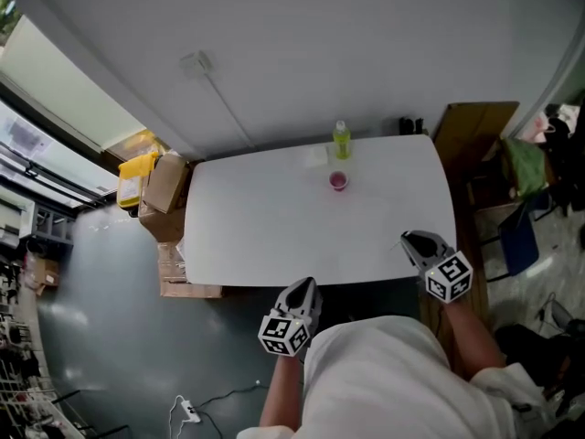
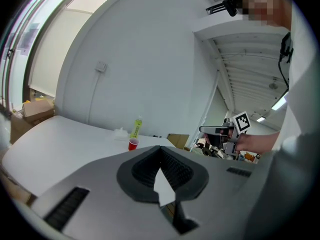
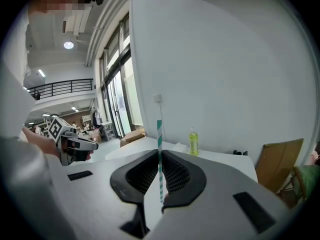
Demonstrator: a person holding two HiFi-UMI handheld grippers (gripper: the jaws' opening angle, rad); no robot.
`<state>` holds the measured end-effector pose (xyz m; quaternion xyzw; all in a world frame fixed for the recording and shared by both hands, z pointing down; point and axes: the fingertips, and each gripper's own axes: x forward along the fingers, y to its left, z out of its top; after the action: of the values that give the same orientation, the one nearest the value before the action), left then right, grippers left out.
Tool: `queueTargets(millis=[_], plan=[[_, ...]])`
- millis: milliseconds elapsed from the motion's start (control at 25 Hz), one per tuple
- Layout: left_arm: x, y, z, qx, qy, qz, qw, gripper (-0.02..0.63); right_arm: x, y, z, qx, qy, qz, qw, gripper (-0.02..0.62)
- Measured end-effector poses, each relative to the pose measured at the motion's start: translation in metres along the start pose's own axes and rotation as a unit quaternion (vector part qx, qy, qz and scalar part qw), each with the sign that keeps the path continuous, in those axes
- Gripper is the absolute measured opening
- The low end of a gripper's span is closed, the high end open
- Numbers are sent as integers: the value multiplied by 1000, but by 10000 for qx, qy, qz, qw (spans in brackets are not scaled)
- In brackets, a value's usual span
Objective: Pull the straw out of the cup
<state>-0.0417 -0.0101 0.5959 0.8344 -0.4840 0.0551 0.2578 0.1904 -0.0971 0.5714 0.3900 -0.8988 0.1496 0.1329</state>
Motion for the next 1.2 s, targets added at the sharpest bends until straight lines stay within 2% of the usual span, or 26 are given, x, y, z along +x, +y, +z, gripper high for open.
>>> queueTargets(millis=[400, 840, 1200], plan=[[-26, -12, -7, 74, 25, 51, 10000, 2, -27, 26, 3, -104, -181, 42, 9998, 49], [-45, 9, 12, 358, 104, -251, 9990, 2, -24, 57, 14, -106, -340, -231, 9991, 49], [-56, 24, 16, 339, 96, -416, 9985, 2, -14, 73, 17, -2, -412, -453, 9981, 49]])
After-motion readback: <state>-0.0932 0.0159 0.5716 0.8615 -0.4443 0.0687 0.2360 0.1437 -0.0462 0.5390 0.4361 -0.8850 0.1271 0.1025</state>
